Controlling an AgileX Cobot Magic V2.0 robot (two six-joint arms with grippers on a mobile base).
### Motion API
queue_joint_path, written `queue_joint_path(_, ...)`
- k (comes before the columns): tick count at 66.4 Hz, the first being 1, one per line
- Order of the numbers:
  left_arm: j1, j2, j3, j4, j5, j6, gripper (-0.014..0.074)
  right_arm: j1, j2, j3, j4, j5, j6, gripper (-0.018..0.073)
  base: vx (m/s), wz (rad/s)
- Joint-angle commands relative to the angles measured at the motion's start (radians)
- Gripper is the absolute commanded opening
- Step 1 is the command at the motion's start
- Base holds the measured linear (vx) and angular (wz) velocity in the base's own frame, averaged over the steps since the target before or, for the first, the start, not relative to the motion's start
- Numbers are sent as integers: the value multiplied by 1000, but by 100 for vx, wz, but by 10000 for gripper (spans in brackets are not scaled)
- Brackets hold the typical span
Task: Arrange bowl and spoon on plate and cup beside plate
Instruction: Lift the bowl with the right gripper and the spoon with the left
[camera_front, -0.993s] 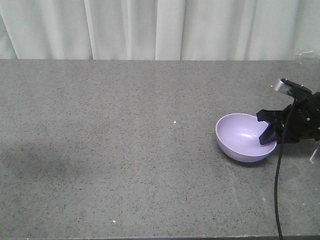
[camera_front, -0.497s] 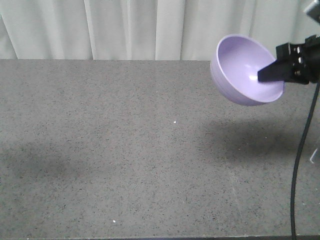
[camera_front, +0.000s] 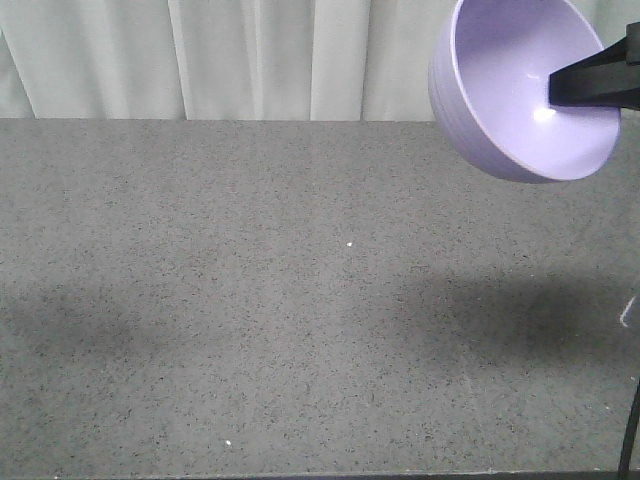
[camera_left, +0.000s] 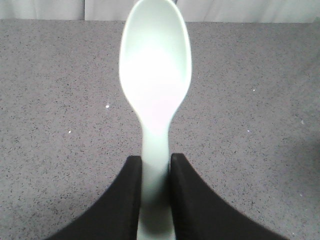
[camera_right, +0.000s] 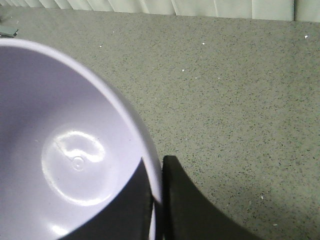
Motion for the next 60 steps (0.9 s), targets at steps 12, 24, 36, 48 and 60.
queue_joint_path(12, -1, -23, -27, -38, -51, 0, -8, -3, -29, -28, 57, -23, -11, -6, 0, 0)
queue_joint_path(24, -1, -23, -27, -38, -51, 0, -8, -3, -29, -28, 57, -24, -11, -6, 0, 0)
queue_joint_path(36, -1, -23, -27, -38, -51, 0, -8, -3, -29, -28, 57, -24, -11, -6, 0, 0)
queue_joint_path(48, -1, -23, -27, -38, -51, 0, -8, -3, -29, -28, 57, -24, -11, -6, 0, 0)
queue_joint_path(60, -1, -23, -27, -38, -51, 0, -8, -3, -29, -28, 57, -24, -11, -6, 0, -2)
